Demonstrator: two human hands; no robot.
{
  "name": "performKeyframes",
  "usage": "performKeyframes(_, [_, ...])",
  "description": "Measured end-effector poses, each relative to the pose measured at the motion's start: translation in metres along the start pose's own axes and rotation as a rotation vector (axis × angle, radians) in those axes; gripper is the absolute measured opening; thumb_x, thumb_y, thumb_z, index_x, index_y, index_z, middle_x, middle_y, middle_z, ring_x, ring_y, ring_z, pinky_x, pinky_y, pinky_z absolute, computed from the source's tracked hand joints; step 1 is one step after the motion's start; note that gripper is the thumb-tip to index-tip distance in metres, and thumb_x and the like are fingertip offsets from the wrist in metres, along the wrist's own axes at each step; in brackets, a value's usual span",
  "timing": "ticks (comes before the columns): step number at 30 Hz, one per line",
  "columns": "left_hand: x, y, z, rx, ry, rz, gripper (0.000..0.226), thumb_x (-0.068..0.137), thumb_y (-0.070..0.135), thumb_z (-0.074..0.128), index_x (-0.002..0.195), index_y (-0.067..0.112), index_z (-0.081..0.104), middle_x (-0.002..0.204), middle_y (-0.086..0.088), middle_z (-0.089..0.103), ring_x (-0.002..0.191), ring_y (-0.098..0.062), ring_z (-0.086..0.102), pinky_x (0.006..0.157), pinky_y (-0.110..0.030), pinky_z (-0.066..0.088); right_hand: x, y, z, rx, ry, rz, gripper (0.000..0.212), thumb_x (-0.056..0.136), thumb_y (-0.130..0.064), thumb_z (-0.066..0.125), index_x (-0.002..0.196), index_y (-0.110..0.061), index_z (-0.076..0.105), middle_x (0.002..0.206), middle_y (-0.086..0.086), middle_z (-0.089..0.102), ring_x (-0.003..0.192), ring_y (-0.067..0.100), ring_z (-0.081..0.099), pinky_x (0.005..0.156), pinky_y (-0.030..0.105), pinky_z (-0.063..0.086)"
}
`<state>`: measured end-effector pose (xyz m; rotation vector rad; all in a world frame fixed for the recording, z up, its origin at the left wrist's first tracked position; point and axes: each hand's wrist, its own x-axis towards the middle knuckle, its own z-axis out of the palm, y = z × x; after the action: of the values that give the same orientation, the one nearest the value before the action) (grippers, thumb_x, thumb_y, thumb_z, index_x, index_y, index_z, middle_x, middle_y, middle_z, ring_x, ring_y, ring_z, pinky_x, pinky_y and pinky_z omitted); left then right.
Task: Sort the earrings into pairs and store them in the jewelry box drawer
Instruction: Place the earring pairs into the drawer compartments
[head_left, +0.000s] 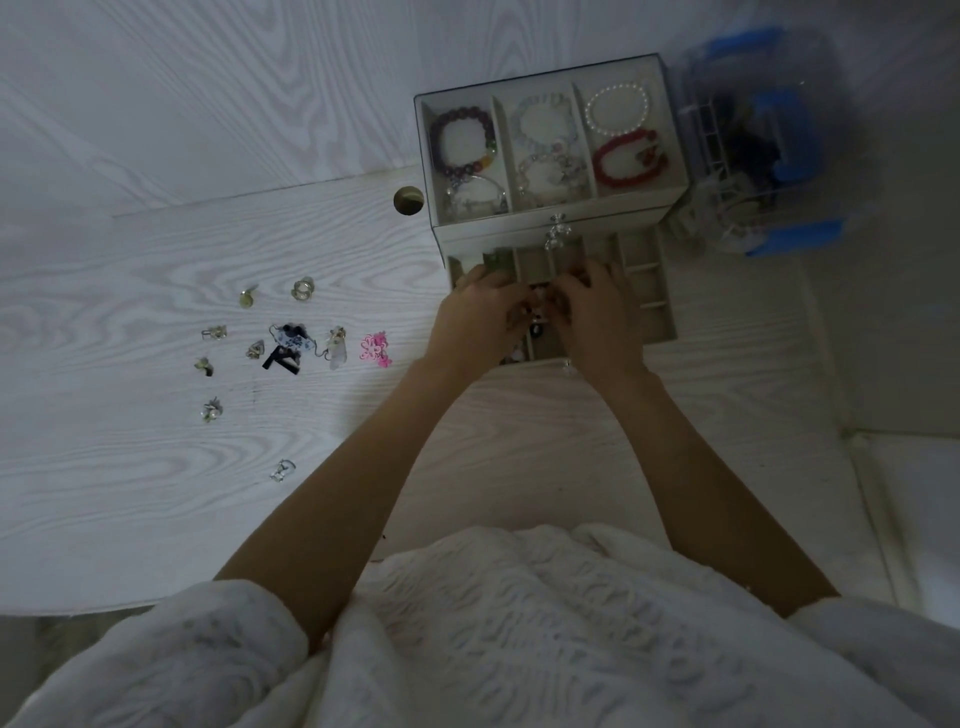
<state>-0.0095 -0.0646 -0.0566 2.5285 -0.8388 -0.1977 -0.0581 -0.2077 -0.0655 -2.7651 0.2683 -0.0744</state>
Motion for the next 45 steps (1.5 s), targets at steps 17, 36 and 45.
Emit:
performKeyframes(17, [0.006, -0.006, 0.001, 0.086, -0.039, 0.153, 0.041, 0.067, -0.005, 0.059, 0.101, 0.014, 0.071, 0.108, 0.001, 0.069, 0.099, -0.033, 0.055, 0.077, -0.043, 0.050, -0.018, -0.009, 0.005, -0.022, 0.059, -0.068, 0.018, 0.071, -0.018, 0.065, 0.088, -0.011, 0.067, 0.083, 0.009, 0.063, 0.084, 0.031, 0.057, 0.064, 0.033, 0.047])
performKeyframes(36, [-0.012, -0.004, 0.010, 0.050, 0.003, 0.187, 0.039, 0.076, 0.008, 0.041, 0.100, 0.013, 0.071, 0.107, -0.003, 0.070, 0.096, -0.028, 0.060, 0.088, -0.037, 0.049, -0.001, -0.007, -0.004, -0.071, -0.015, 0.042, 0.017, 0.084, -0.024, 0.063, 0.088, -0.008, 0.068, 0.102, 0.015, 0.059, 0.100, 0.034, 0.050, 0.081, 0.038, 0.042])
performKeyframes(45, [-0.024, 0.003, 0.003, -0.103, -0.127, 0.058, 0.044, 0.082, -0.001, 0.048, 0.122, 0.013, 0.059, 0.128, -0.006, 0.058, 0.105, -0.029, 0.059, 0.088, -0.037, 0.046, 0.002, -0.003, -0.007, -0.066, -0.085, 0.044, 0.022, 0.083, -0.031, 0.063, 0.095, -0.014, 0.071, 0.103, 0.014, 0.059, 0.099, 0.034, 0.051, 0.092, 0.039, 0.036])
